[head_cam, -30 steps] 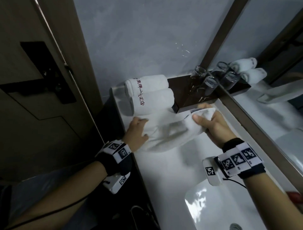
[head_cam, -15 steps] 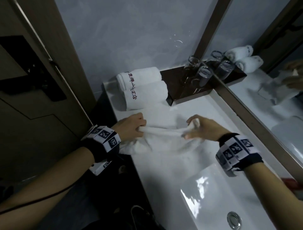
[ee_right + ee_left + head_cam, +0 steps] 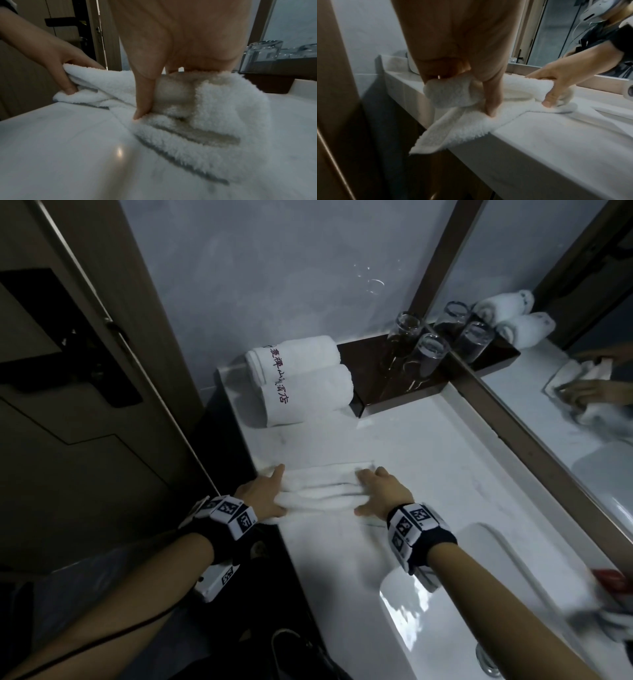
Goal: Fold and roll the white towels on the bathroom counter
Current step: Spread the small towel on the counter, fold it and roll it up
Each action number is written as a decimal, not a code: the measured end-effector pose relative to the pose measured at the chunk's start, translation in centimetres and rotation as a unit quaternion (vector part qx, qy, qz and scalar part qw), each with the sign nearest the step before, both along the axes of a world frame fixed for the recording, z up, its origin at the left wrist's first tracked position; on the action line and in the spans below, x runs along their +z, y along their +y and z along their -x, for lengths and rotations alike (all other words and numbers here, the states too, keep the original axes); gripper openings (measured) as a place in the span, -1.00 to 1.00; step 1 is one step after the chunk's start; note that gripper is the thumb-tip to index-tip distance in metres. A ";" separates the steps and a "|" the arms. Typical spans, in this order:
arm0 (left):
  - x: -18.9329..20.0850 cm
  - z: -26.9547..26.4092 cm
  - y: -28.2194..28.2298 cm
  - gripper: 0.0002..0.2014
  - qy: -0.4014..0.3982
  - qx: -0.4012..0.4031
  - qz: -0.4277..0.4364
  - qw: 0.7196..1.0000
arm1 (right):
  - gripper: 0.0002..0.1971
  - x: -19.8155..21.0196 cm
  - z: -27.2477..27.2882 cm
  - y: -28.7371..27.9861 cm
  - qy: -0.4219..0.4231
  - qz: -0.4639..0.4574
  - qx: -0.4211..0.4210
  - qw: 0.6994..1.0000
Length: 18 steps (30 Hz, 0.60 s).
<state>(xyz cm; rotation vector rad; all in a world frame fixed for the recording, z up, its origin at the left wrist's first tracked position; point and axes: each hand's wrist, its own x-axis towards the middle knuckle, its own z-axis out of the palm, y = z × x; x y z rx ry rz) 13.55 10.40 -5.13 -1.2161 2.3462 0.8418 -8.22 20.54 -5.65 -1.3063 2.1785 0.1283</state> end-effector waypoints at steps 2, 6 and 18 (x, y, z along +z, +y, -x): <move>-0.2 0.3 0.0 -0.50 0.003 -0.005 0.009 1.000 | -0.50 0.0 -0.2 -0.2 0.032 -0.006 0.018 0.999; 1.0 1.1 -0.6 -0.73 0.007 0.004 0.034 0.999 | -0.80 1.3 -0.3 -1.0 0.067 0.049 0.014 0.996; 2.0 -1.4 -0.1 -0.59 0.149 -0.052 0.011 0.987 | -0.63 3.4 3.8 1.7 0.055 0.203 -0.042 0.977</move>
